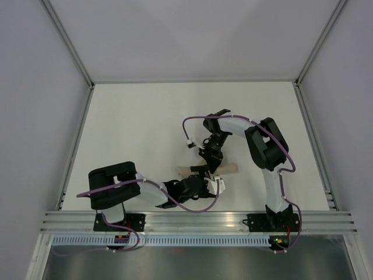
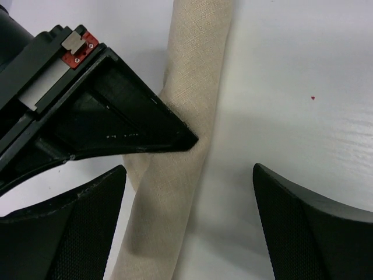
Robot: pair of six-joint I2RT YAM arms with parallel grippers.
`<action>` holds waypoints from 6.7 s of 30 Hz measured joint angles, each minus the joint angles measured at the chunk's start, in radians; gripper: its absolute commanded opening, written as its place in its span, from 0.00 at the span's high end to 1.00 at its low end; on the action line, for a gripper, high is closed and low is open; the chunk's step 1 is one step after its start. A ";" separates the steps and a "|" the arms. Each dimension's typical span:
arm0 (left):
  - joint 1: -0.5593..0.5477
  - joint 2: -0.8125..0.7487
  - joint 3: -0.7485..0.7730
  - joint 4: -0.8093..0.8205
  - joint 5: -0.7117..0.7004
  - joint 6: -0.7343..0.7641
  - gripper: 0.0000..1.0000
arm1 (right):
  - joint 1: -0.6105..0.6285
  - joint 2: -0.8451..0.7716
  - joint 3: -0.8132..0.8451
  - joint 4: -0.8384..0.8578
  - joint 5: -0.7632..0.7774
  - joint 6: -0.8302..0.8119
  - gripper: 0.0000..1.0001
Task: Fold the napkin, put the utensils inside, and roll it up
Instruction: Roll the napkin with the utensil
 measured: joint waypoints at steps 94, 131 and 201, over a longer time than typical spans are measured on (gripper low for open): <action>0.568 0.473 0.765 -0.922 1.365 -0.529 0.97 | 0.168 -1.045 -1.152 1.222 0.577 0.028 0.23; 0.781 0.209 0.587 -0.898 1.064 -0.771 0.20 | 0.153 -0.717 -0.824 0.898 0.443 0.006 0.82; 0.132 0.144 0.262 -0.242 0.098 0.148 0.58 | -0.097 -0.003 0.011 -0.027 0.032 -0.096 0.82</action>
